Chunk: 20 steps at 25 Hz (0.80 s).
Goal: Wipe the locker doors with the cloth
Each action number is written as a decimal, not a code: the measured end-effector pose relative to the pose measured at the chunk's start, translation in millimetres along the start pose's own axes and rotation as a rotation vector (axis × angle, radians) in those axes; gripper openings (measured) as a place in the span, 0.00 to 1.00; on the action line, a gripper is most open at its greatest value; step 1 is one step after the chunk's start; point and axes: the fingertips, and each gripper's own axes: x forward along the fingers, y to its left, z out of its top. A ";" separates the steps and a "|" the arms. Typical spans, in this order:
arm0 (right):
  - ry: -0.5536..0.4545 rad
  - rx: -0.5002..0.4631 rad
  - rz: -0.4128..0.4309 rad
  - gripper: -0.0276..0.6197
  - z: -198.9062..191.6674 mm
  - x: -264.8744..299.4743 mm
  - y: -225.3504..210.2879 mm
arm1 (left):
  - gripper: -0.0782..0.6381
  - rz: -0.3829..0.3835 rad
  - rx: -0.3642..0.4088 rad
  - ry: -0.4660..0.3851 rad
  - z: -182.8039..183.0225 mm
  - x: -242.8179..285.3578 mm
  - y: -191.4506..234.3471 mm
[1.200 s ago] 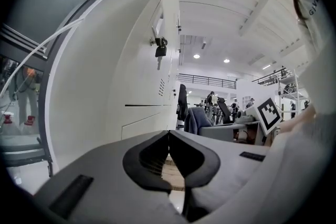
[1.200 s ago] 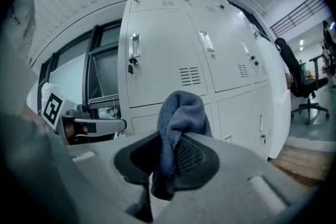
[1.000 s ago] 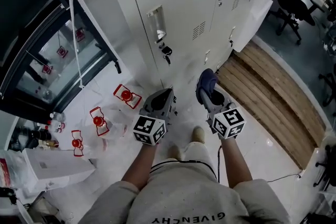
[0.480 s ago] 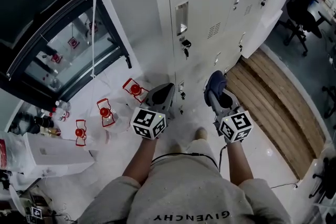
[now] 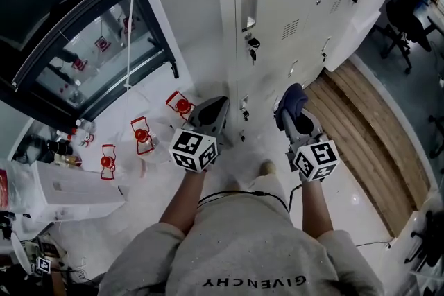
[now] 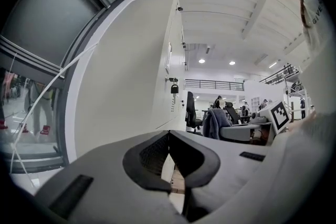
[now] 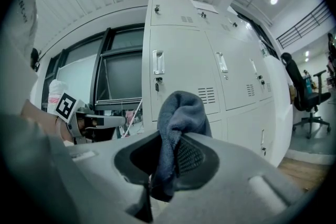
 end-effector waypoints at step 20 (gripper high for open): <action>0.011 0.005 -0.017 0.12 -6.8 -6.1 -3.6 | 0.11 0.011 -0.015 0.011 -7.5 -2.6 6.5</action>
